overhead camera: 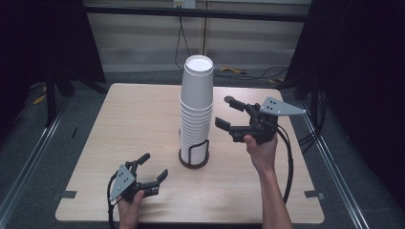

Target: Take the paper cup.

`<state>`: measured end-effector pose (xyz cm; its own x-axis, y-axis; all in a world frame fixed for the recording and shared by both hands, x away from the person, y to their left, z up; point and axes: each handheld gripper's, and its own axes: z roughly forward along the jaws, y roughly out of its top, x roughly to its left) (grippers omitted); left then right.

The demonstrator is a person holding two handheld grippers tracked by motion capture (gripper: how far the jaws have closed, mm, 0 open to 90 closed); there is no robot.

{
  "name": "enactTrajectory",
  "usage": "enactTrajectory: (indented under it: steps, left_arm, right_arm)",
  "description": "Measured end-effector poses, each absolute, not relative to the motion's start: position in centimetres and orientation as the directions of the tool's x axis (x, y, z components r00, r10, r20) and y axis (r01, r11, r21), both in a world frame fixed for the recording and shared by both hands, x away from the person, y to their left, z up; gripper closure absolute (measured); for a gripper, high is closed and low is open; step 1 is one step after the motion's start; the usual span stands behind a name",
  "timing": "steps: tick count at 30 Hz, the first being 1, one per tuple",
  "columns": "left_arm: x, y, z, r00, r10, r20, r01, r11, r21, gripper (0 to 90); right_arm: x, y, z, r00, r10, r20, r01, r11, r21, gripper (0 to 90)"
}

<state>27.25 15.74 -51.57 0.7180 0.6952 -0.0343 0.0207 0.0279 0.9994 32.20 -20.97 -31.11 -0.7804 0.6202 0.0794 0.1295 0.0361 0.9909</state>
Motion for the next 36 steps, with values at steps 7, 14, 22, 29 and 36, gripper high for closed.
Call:
enactTrajectory:
  steps: [7, 14, 22, 29, 36]
  left_arm:
    - [27.3, 15.8, -51.5, 0.721, 0.692, -0.029, 0.021, 0.02, 1.0, 15.7]
    - [27.3, 15.8, -51.5, 0.722, 0.691, -0.029, 0.021, 0.02, 1.0, 15.7]
    - [27.3, 15.8, -51.5, 0.723, 0.69, -0.03, 0.021, 0.021, 1.0, 15.7]
    - [27.3, 15.8, -51.6, 0.722, 0.691, -0.035, 0.023, 0.027, 0.999, 15.7]
    - [27.3, 15.7, -51.6, 0.723, 0.69, -0.036, 0.023, 0.028, 0.999, 15.7]
  right_arm:
    - [33.1, -20.2, -28.8, -0.798, 0.598, 0.072, 0.127, 0.049, 0.991, 13.7]
    - [34.1, -19.7, -27.2, -0.809, 0.583, 0.068, 0.116, 0.045, 0.992, 15.2]
    - [35.6, -18.7, -24.8, -0.814, 0.579, 0.051, 0.095, 0.046, 0.994, 13.6]
    - [36.3, -17.4, -23.9, -0.823, 0.566, 0.037, 0.095, 0.074, 0.993, 13.5]
    - [37.6, -16.4, -23.5, -0.829, 0.558, 0.047, 0.112, 0.084, 0.99, 13.5]
